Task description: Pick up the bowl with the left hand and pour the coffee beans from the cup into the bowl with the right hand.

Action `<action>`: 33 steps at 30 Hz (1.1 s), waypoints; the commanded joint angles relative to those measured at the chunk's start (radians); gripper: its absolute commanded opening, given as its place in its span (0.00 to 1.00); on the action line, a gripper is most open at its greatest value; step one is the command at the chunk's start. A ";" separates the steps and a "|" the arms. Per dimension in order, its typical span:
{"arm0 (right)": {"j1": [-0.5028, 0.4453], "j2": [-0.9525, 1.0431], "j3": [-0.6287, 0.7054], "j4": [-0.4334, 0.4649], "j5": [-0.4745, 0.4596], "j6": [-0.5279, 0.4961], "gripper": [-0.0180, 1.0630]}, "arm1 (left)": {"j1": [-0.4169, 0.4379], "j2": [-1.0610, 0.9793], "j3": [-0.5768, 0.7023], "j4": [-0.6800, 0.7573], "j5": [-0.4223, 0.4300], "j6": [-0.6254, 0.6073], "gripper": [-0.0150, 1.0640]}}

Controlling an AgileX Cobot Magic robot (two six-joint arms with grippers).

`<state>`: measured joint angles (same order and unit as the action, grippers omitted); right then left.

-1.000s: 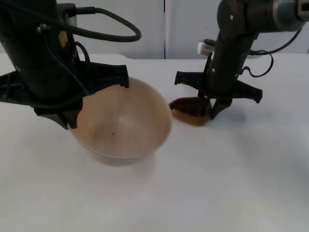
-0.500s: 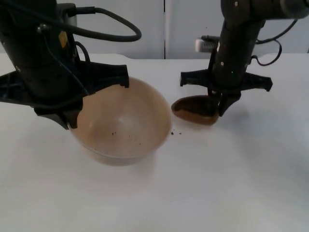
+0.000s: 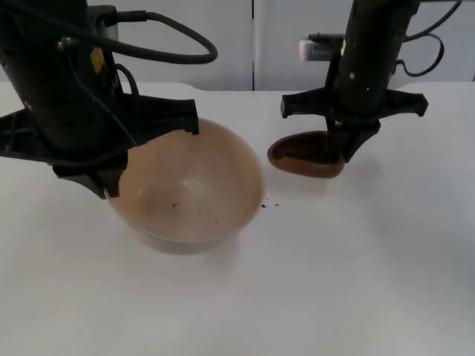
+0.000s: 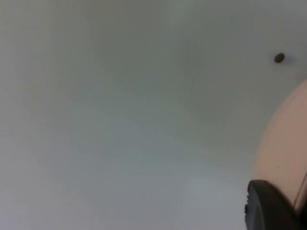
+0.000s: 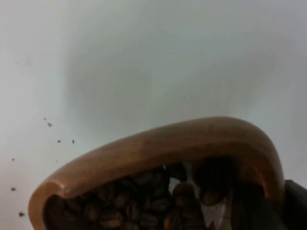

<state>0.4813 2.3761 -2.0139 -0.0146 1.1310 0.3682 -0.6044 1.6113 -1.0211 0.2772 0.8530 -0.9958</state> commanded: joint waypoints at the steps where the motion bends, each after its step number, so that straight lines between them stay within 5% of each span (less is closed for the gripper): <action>1: 0.000 -0.030 -0.006 -0.006 0.014 -0.027 0.02 | 0.003 -0.004 0.000 -0.004 -0.007 -0.007 0.01; 15: 0.000 -0.145 -0.014 -0.009 0.090 -0.172 0.02 | 0.003 -0.004 0.000 0.000 -0.020 -0.007 0.01; 33: 0.008 -0.348 -0.014 -0.011 0.090 -0.187 0.02 | 0.003 -0.004 0.000 0.000 -0.024 -0.007 0.01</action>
<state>0.4813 2.0478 -2.0225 -0.0187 1.2176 0.1868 -0.6044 1.6113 -1.0211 0.2772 0.8384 -0.9958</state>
